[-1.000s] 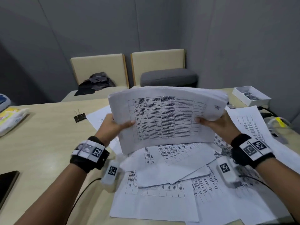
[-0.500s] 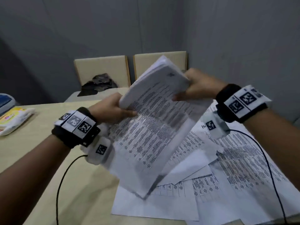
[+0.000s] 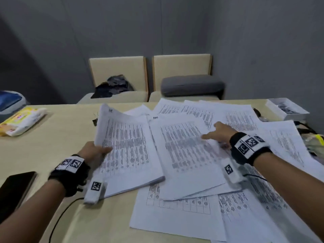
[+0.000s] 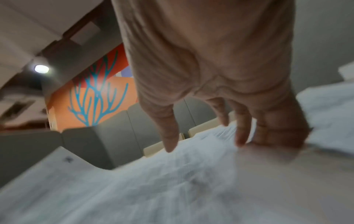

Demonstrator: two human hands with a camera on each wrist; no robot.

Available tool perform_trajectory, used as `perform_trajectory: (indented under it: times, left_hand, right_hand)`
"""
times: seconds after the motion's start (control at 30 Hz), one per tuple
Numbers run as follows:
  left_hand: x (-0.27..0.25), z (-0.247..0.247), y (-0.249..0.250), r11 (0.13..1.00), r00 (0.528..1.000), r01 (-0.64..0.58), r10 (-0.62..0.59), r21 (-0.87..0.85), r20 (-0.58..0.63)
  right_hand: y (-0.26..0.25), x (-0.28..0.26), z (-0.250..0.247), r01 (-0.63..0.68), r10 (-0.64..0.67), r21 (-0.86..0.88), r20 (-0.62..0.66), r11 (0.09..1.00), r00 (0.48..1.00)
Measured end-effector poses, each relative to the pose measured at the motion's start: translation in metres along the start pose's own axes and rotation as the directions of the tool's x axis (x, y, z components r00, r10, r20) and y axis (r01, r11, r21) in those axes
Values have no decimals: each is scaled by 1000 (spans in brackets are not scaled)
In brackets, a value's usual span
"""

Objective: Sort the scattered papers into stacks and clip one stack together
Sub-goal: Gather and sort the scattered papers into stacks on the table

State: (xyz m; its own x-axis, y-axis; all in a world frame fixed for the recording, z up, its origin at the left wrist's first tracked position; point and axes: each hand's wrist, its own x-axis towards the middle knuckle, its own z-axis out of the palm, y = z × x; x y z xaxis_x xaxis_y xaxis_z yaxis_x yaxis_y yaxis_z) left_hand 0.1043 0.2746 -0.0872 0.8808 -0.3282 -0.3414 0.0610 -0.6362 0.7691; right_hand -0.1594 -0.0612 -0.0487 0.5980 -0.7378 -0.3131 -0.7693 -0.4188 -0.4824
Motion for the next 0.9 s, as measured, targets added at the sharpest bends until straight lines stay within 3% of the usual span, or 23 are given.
perform_trajectory:
  times: [0.3, 0.43, 0.57, 0.67, 0.73, 0.8, 0.9]
  left_hand:
    - [-1, 3, 0, 988, 997, -3, 15, -155, 77]
    - [-10, 10, 3, 977, 991, 3, 26, -214, 134]
    - [-25, 28, 15, 956, 969, 12, 61, -293, 239]
    - [-27, 41, 22, 948, 957, 13, 80, -318, 278]
    - [-24, 47, 23, 953, 958, 16, 72, -302, 279]
    - [-21, 47, 22, 949, 960, 36, 54, -314, 274]
    - [-21, 46, 21, 946, 949, 79, 26, -315, 315]
  right_hand:
    - [-21, -3, 24, -53, 23, 327, 95, 944, 995]
    - [-15, -8, -3, 120, -117, 405, -32, 906, 993]
    - [-27, -20, -64, 377, -317, 558, -205, 739, 926]
    - [-40, -27, -100, 436, -297, 707, -321, 557, 899]
    - [-46, -27, -107, 451, -300, 747, -342, 488, 891]
    - [-52, -27, -95, 416, -300, 771, -301, 482, 905]
    - [-51, -18, -52, 336, -290, 754, -200, 564, 936]
